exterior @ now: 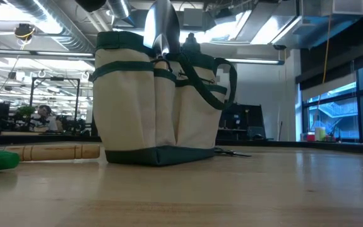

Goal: Pick & Place Garden tools in Gardening bag
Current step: Put the left green fruit pruner into the green gardening bag

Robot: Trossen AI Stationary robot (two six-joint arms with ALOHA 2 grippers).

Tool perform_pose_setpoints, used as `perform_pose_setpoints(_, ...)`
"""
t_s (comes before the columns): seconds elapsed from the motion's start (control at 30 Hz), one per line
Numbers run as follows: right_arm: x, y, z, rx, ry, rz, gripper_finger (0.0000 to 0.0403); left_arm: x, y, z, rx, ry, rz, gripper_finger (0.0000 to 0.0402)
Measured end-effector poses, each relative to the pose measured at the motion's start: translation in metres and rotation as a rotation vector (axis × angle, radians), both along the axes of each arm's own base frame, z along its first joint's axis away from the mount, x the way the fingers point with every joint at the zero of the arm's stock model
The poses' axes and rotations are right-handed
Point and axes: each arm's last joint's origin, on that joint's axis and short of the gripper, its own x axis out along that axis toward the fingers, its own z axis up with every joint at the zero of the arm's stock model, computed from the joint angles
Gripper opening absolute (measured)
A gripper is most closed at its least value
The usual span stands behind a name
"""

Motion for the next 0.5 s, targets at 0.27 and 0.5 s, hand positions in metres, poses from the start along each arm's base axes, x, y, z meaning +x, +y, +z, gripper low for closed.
perform_pose_setpoints(0.27,0.0009,-0.0003,-0.0014,0.002,0.013,-0.014,0.0229,0.0005,0.0041,0.0002,-0.008,0.002,-0.001,0.0024)
perform_pose_setpoints(0.5,0.0005,0.0002,-0.0017,-0.01,0.012,0.01,0.0229,0.0009,0.0069,0.0002,-0.021,0.014,-0.027,0.0024)
